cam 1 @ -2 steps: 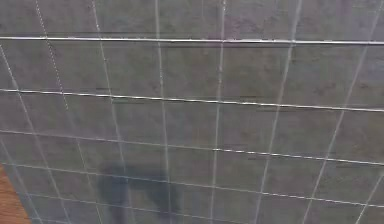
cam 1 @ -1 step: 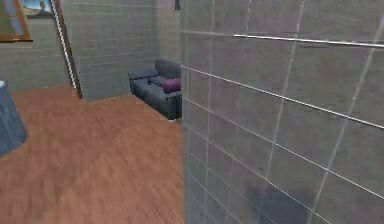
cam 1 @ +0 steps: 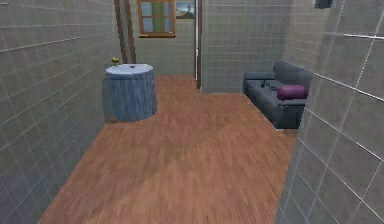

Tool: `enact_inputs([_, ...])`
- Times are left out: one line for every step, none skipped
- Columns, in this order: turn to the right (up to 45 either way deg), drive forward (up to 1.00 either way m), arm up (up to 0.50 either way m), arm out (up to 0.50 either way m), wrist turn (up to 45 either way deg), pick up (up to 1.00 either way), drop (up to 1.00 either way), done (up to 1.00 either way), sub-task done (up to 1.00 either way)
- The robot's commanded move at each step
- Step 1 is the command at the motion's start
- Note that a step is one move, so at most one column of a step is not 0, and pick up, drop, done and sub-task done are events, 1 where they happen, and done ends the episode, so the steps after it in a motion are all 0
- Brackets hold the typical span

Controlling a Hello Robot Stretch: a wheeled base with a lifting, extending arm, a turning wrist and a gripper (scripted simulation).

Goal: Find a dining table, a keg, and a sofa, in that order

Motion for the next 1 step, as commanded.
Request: enact_inputs([-3.0,0.0,0.0,0.0,0.0,0.0,0.0,0.0,0.0])
